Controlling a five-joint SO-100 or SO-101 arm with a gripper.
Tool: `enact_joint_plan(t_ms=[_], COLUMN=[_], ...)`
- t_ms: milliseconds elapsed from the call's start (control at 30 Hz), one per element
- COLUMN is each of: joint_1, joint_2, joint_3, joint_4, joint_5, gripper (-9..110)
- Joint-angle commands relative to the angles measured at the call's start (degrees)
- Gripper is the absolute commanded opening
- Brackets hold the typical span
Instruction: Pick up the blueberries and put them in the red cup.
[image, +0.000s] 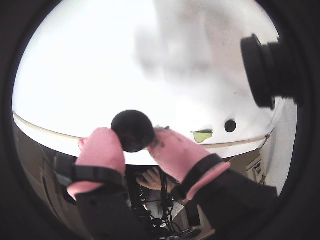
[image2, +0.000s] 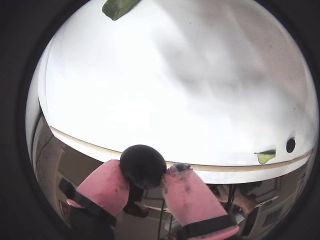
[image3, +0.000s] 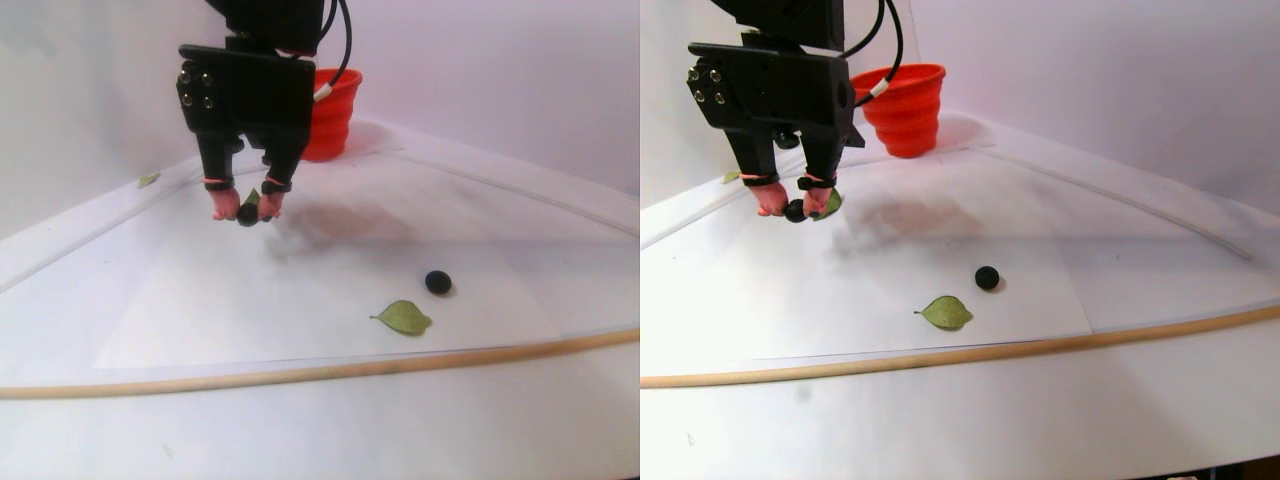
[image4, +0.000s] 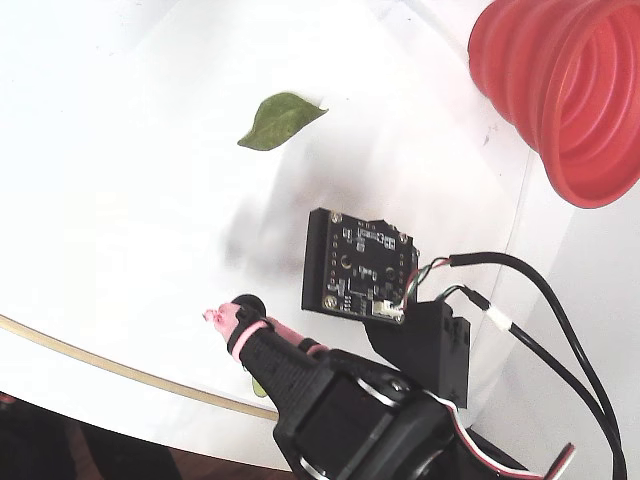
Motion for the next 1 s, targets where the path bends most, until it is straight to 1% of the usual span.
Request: enact_joint_plan(t_ms=[0, 333, 967], joint_1=[0.35, 2.72, 8.17], joint_2=[8.35, 14.15, 18.28], joint_3=[-0.18, -2.2, -11.07], joint_4=[3.69, 9.76, 15.56], joint_5=[-0.7, -1.49, -4.22], gripper=[11, 11, 11])
